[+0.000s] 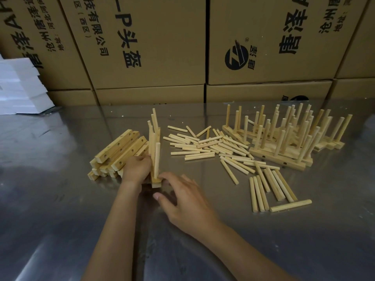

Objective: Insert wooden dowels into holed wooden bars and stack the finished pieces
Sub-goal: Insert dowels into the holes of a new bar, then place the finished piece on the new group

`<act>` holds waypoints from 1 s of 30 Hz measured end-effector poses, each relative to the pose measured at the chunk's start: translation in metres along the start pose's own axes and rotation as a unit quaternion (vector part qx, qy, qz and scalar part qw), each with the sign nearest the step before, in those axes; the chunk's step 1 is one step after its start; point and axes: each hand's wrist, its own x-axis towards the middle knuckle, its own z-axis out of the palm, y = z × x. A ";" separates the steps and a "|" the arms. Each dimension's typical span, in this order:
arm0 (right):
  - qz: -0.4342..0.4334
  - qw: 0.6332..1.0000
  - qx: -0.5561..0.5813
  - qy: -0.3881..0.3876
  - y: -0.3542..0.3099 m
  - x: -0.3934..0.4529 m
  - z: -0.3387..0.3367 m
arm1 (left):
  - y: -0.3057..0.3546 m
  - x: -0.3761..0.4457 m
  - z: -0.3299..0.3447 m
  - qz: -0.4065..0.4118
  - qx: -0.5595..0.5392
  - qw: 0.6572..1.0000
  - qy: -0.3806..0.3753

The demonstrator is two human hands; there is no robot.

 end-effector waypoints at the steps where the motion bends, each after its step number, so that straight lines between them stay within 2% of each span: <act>1: 0.004 1.000 0.011 0.011 -0.001 0.002 0.000 | 0.000 -0.001 0.000 -0.003 -0.002 1.000 -0.003; 8: -0.023 0.998 0.018 0.056 -0.004 0.007 -0.002 | 0.003 -0.002 0.001 -0.012 -0.040 0.998 -0.047; 15: -0.032 0.998 -0.040 0.023 0.003 0.013 -0.004 | 0.007 -0.009 -0.001 0.009 0.069 0.997 -0.040; 21: -0.001 0.995 -0.103 -0.003 0.007 0.028 0.003 | 0.012 -0.011 -0.005 0.017 0.242 0.970 -0.025; 25: 0.000 0.992 -0.128 0.008 0.006 0.039 0.008 | 0.011 -0.010 -0.005 0.025 0.270 0.962 -0.042; 30: -0.009 0.989 -0.140 0.038 0.005 0.045 0.014 | 0.008 -0.007 -0.002 0.053 0.254 0.963 -0.079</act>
